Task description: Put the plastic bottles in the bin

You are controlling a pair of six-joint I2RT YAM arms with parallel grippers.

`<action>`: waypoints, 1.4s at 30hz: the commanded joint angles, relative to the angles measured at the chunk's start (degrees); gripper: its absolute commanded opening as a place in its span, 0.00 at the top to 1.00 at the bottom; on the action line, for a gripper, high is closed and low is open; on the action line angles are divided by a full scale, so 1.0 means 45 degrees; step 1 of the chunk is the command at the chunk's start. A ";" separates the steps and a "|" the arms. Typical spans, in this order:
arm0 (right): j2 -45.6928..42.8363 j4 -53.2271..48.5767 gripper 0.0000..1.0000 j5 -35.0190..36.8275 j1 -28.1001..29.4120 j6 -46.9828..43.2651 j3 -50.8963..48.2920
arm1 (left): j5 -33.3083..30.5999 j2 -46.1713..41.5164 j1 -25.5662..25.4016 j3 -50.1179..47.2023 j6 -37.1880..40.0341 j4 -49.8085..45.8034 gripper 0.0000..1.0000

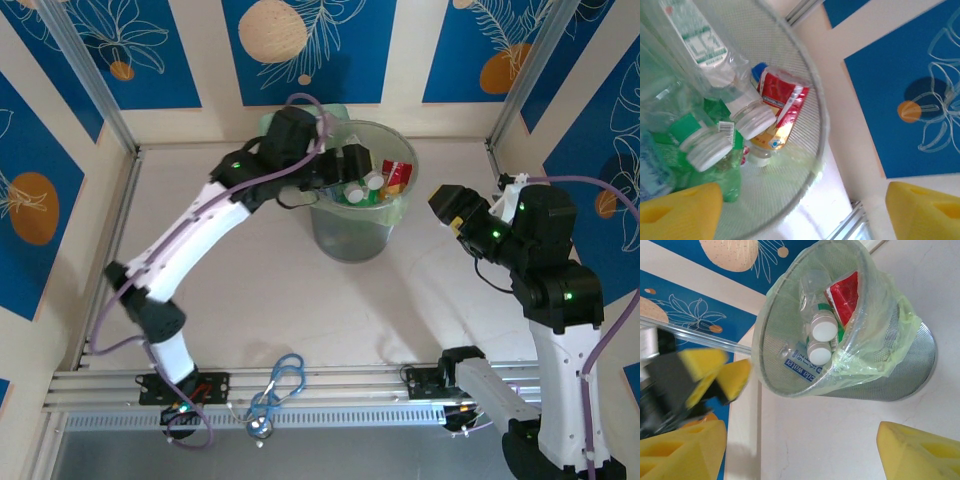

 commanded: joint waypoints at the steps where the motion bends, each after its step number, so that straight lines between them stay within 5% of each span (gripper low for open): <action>1: -0.0030 -0.0110 0.18 0.0983 -0.0020 -0.0689 0.0032 | -0.1179 -0.2537 0.0666 -0.2038 0.2059 0.1453 0.06; 7: -0.1044 0.1567 0.01 0.4596 -0.0106 -0.0779 -0.3756 | -0.7576 -0.6509 0.1619 -0.8346 0.6473 0.4027 0.00; 12: -0.3072 0.3142 0.01 0.7693 -0.0991 0.2821 -0.8866 | -0.9982 -0.7916 0.3037 -1.4486 0.9029 0.8423 0.00; 16: -0.3730 0.8105 0.01 0.9146 -0.0903 -0.1199 -1.2239 | -1.1147 -0.7662 0.4905 -1.6915 0.8247 1.0011 0.00; 19: -0.1468 0.8783 0.01 1.2186 -0.0240 -0.3344 -1.2291 | -1.1678 -0.6354 0.5647 -1.8057 0.9077 1.2230 0.00; 22: 0.0957 1.1775 0.01 1.3764 0.0442 -0.5679 -1.2973 | -1.1250 -0.4820 0.5845 -1.8589 1.0566 1.4214 0.00; 30: 0.4376 2.1271 0.01 0.8321 -0.0207 -0.7804 -1.5071 | -0.8329 -0.2757 0.6913 -2.0040 1.0815 1.8869 0.00; 37: 0.8614 2.5998 0.01 0.4525 -0.0763 -0.9770 -1.4839 | -0.5346 -0.1253 0.8132 -2.0892 1.0385 2.1643 0.00; 38: 0.8970 2.6329 0.01 0.4632 -0.0747 -0.9739 -1.4698 | -0.5588 -0.1063 0.8173 -2.0853 1.0337 2.2229 0.00; 40: 0.8407 2.3231 0.01 0.4395 -0.0985 -0.9455 -1.3604 | -0.4489 -0.1525 0.8811 -2.0709 0.9681 2.0673 0.00; 42: 0.8740 2.3400 0.01 0.4428 -0.1108 -0.9293 -1.3399 | -0.4457 -0.1396 0.8866 -2.0902 0.9648 2.1521 0.00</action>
